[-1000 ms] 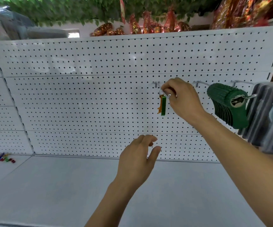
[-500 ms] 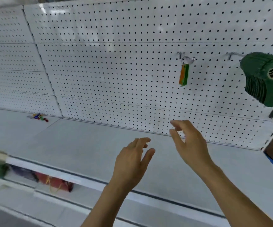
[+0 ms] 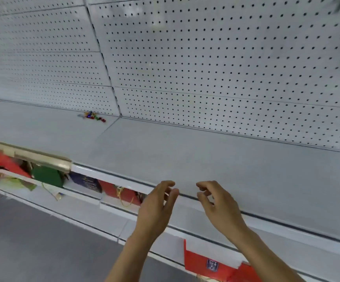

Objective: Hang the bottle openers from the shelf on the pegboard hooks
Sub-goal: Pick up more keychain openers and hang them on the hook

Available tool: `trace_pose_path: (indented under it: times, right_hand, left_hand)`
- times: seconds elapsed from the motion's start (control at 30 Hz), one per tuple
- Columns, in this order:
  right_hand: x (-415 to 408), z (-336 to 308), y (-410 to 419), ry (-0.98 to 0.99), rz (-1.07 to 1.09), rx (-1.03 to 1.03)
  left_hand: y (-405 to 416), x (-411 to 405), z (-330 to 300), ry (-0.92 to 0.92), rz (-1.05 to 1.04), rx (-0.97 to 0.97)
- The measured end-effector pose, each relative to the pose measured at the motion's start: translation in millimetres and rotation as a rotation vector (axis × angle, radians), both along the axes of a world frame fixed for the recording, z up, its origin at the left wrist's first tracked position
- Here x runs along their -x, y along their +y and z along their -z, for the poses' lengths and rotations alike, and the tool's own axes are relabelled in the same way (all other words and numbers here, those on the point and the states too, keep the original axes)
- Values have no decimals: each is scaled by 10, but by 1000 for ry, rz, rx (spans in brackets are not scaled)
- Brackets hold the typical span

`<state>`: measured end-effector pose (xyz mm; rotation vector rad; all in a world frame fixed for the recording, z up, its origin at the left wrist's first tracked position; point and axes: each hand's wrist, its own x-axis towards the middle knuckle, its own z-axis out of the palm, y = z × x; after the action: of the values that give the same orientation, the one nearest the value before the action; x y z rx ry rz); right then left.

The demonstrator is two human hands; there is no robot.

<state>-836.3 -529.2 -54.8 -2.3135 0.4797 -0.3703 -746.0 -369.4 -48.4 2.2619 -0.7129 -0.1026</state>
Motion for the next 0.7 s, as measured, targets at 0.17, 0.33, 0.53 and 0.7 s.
trace_pose_path:
  times: [0.17,0.33,0.53,0.7]
  right_hand:
    - [-879,69,800,40,-38,-32]
    - [-1622,91,1389,117,-91,-42]
    - [-2342,54,1773,182,-127,-20]
    - [-3061,78,1969,162,-134,-45]
  left_hand:
    - [963,-847,72,25,-37,-79]
    - [1682,-1601,72,30,-57,-128]
    - [2133,-2340,101,74,-95,-112]
    - [2297,-2992,65,115,-115,-63]
